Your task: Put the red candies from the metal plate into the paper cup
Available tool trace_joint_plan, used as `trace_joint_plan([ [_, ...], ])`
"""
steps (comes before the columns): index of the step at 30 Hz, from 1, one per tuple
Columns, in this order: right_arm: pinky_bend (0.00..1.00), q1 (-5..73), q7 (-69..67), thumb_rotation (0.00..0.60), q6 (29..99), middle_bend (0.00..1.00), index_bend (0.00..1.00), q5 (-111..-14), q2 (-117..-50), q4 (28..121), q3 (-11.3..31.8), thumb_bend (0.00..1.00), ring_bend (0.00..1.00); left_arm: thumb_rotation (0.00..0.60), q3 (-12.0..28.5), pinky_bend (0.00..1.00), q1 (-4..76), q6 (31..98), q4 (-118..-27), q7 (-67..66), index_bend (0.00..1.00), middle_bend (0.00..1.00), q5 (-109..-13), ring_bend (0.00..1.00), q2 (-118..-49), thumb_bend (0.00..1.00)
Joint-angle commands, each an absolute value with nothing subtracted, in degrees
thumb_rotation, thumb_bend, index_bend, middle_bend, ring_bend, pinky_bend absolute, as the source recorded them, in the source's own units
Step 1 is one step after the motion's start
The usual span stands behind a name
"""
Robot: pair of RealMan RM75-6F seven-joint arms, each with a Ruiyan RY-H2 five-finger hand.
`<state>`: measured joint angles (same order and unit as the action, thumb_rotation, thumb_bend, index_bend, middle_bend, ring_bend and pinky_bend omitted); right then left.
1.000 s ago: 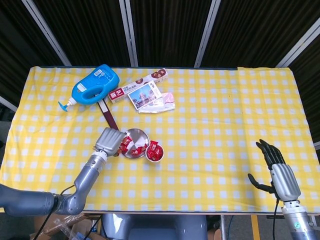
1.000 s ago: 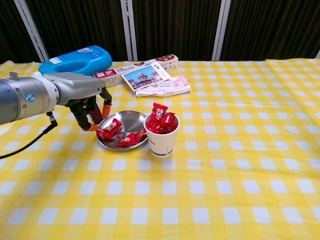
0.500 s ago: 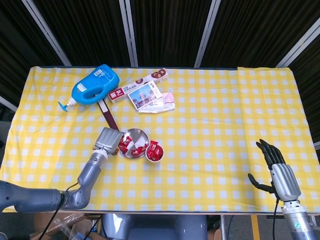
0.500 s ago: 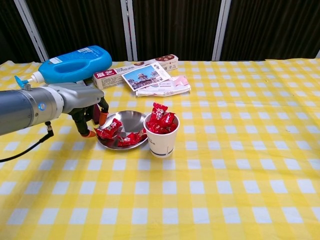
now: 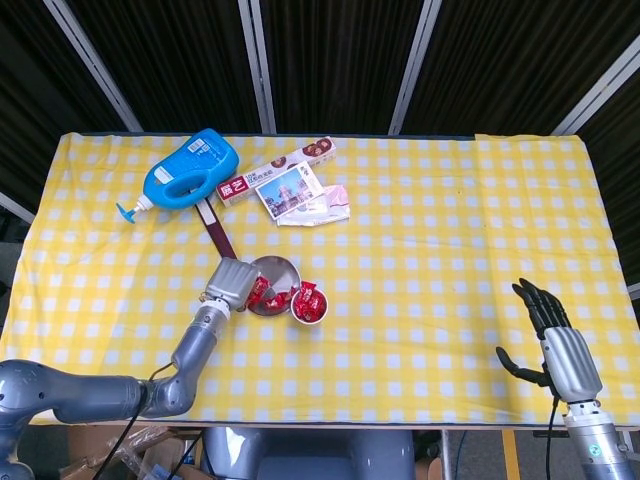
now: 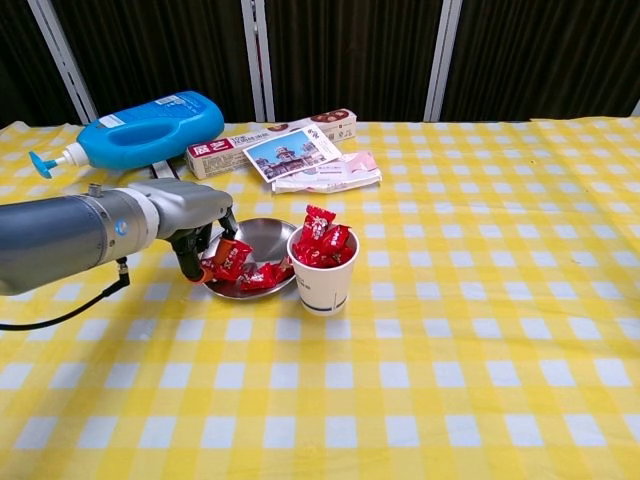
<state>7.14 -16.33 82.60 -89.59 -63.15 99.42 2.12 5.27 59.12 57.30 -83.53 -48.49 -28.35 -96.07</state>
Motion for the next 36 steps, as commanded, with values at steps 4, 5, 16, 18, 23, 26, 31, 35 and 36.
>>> trace_joint_plan([
  [4,0.0,7.1,-16.4,0.6,82.6,0.0,0.0,-89.7,-63.1,99.4,2.1,0.39,0.0,0.6,5.6,1.0,58.7,58.0,-84.0,-48.0,0.61,0.93,-29.3,0.98,-95.9,0.48],
  [5,0.0,7.1,-16.4,0.6,82.6,0.0,0.0,-89.7,-63.1,99.4,2.0,0.39,0.0,0.6,5.6,1.0,58.6,58.1,-84.3,-47.8,0.61,0.93,-29.5,0.98,-95.6,0.48],
  [16,0.0,7.1,-16.2,0.6,82.7,0.0,0.0,-89.8,-63.2,99.4,2.0,0.39,0.0,0.6,8.5,1.0,56.4,62.0,-92.3,-43.1,0.6,0.93,-35.1,0.98,-89.6,0.48],
  [18,0.0,7.1,-16.1,0.6,82.8,0.0,0.0,-89.8,-63.3,99.4,2.1,0.39,0.0,0.6,9.2,1.0,55.9,62.9,-94.3,-41.8,0.6,0.93,-36.7,0.98,-88.5,0.48],
  [23,0.0,7.1,-15.8,0.6,82.7,0.0,0.0,-89.6,-63.4,99.3,2.1,0.39,0.0,0.6,10.5,1.0,55.6,63.7,-98.2,-39.8,0.59,0.93,-40.1,0.98,-87.2,0.48],
  [26,0.0,7.1,-15.7,0.6,82.7,0.0,0.0,-89.5,-63.4,99.3,2.2,0.39,0.0,0.6,10.6,1.0,56.2,63.4,-100.1,-40.0,0.59,0.93,-42.3,0.98,-87.3,0.48],
  [31,0.0,7.0,-15.9,0.6,82.8,0.0,0.0,-89.4,-63.4,99.4,2.3,0.39,0.0,0.6,10.3,1.0,57.8,62.5,-101.5,-41.9,0.59,0.92,-43.5,0.97,-89.0,0.47],
  [35,0.0,7.0,-16.1,0.6,83.1,0.0,0.0,-89.6,-63.2,99.2,2.3,0.39,0.0,0.6,10.3,1.0,59.3,62.1,-101.1,-43.6,0.58,0.92,-43.3,0.97,-91.3,0.45],
  [36,0.0,6.9,-16.2,0.6,83.2,0.0,0.0,-89.7,-63.2,99.3,2.3,0.39,0.0,0.6,10.3,1.0,59.6,62.2,-100.9,-44.1,0.58,0.92,-43.2,0.97,-91.9,0.44],
])
